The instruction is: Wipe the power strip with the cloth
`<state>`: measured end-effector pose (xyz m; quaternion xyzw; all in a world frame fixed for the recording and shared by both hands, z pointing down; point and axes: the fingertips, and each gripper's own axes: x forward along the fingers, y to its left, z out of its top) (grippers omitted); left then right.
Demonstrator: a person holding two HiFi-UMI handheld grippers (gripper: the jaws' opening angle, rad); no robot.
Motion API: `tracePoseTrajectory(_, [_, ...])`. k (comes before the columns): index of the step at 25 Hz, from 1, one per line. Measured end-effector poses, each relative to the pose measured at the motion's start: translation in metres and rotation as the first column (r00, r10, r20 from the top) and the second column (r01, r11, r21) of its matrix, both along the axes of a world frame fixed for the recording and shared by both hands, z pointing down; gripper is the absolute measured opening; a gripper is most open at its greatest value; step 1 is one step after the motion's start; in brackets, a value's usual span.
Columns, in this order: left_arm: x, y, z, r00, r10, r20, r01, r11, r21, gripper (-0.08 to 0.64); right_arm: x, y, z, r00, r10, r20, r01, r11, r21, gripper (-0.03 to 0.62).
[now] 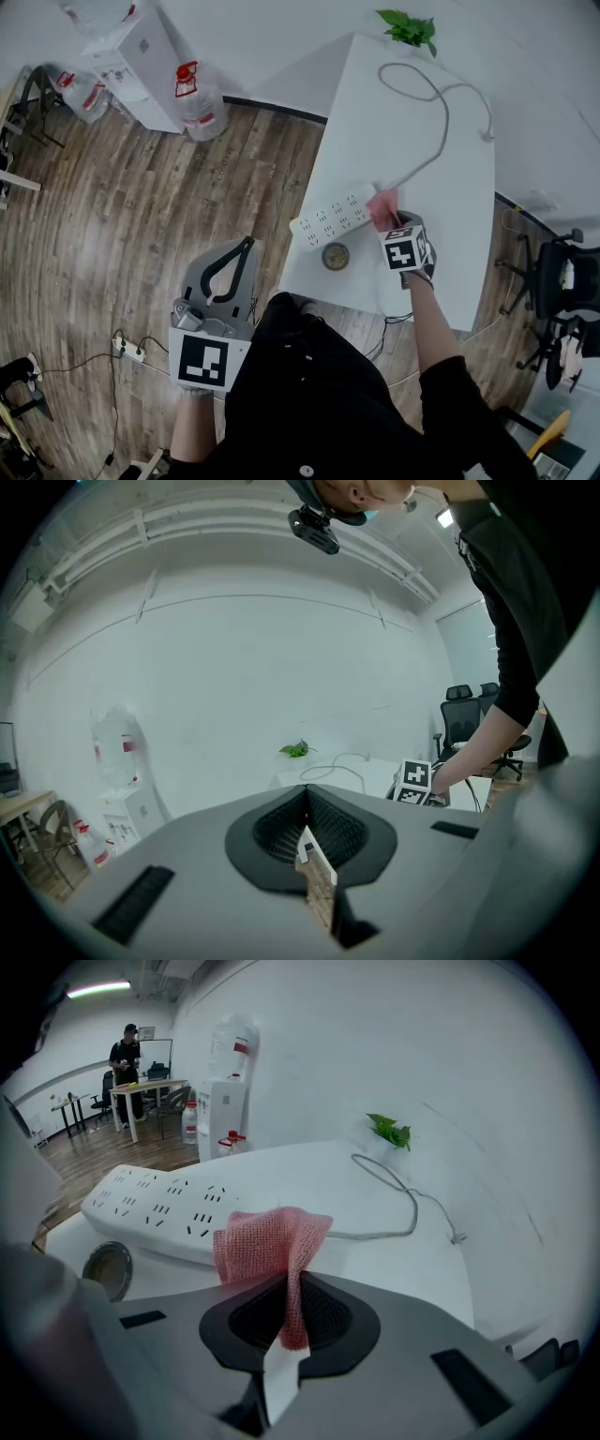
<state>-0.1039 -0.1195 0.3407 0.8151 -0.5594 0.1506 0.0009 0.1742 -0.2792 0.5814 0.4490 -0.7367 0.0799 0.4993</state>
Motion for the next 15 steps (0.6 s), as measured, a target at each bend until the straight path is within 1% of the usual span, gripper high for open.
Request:
tracePoseTrajectory(3, [0.001,-0.001,-0.002,1.000,0.005,-0.001,-0.005,1.000,0.004,0.014,0.000,0.004,-0.007,0.999,0.008,0.031,-0.008,1.000,0.008,0.051])
tracePoseTrajectory(8, [0.008,-0.006,-0.007,1.000,0.030,-0.004,-0.030,0.999,0.021,0.014,-0.008,0.012,-0.035,0.994,0.002,0.108,-0.010,0.997,0.071,0.051])
tracePoseTrajectory(12, [0.020,-0.012,-0.011,0.998,0.063,-0.007,-0.063,0.997,0.035,0.014,-0.021,0.020,-0.059,0.981,-0.001,0.196,-0.022,0.993,0.114,0.051])
tracePoseTrajectory(15, [0.029,-0.017,-0.015,0.996,0.091,-0.002,-0.091,0.995,0.049,0.014,-0.028,0.026,-0.079,0.970,-0.015,0.243,-0.024,0.988,0.155,0.051])
